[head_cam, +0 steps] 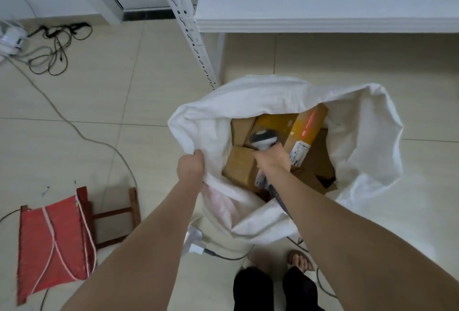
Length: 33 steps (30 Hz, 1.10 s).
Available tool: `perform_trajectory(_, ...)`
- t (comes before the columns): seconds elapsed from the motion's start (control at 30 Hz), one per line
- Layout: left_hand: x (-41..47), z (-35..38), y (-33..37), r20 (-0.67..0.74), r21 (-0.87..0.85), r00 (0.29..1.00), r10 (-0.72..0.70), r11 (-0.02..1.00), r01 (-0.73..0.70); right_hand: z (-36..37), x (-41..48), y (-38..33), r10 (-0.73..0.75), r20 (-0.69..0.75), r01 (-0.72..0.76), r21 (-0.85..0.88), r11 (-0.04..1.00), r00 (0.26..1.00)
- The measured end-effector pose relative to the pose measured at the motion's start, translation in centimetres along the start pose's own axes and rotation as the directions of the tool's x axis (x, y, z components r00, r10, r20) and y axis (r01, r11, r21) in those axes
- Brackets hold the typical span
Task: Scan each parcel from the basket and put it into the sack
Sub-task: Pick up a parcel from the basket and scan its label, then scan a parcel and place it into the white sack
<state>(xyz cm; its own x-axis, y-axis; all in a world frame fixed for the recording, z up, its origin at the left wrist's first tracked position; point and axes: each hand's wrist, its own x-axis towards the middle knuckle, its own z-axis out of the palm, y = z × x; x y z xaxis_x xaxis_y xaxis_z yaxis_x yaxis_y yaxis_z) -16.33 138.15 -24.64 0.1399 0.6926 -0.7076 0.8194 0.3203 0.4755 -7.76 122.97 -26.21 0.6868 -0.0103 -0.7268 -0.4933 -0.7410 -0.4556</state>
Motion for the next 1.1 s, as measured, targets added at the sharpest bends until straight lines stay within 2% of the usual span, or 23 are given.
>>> perform_trajectory(0.1, -1.7, 0.0, 1.5, 0.024, 0.008, 0.999, 0.028, 1.0, -0.028, 0.9, -1.3, -1.2, -0.026, 0.155, 0.001, 0.159, 0.987, 0.988)
perform_trajectory(0.17, -2.5, 0.2, 2.0, 0.024, -0.053, 1.0, 0.011, 0.999, -0.01, 1.2, -2.0, -1.7, 0.006, 0.321, -0.054, 0.142, 0.988, 0.947)
perform_trajectory(0.23, -3.1, -0.2, 2.6, 0.001, -0.111, 1.0, -0.018, 0.994, 0.019, 1.0, -2.5, -1.8, 0.018, 0.395, -0.058, 0.09, 0.994, 0.919)
perform_trajectory(0.37, -4.4, -1.2, 3.7, 0.025, -0.103, 0.998, -0.049, 0.993, 0.051, -2.0, -3.6, -1.6, 0.047, 0.332, -0.1, 0.144, 0.985, 0.942)
perform_trajectory(0.5, -7.4, -0.8, 4.9, 0.082, -0.053, 0.991, -0.105, 0.993, 0.109, -6.7, -4.7, -1.2, 0.104, 0.36, -0.21, 0.267, 0.941, 0.927)
perform_trajectory(0.6, -9.2, -0.1, 5.8, 0.096, 0.017, 0.99, -0.107, 0.994, 0.106, -10.0, -6.1, -0.9, 0.132, 0.31, -0.206, 0.219, 0.954, 0.941)
perform_trajectory(0.7, -11.3, 0.2, 6.7, 0.124, 0.058, 0.988, -0.097, 0.994, 0.09, -12.3, -7.2, -0.1, 0.122, 0.265, -0.19, 0.247, 0.95, 0.957)
perform_trajectory(0.87, -15.4, 0.5, 9.0, 0.196, 0.135, 0.981, -0.008, 0.991, -0.019, -15.9, -10.1, 0.1, 0.118, 0.213, -0.18, 0.301, 0.936, 0.97)
perform_trajectory(1.1, -24.9, 1.7, 14.4, 0.367, 0.202, 0.922, 0.12, 0.957, -0.206, -22.8, -16.4, -0.1, 0.088, 0.106, -0.13, 0.51, 0.85, 0.99)
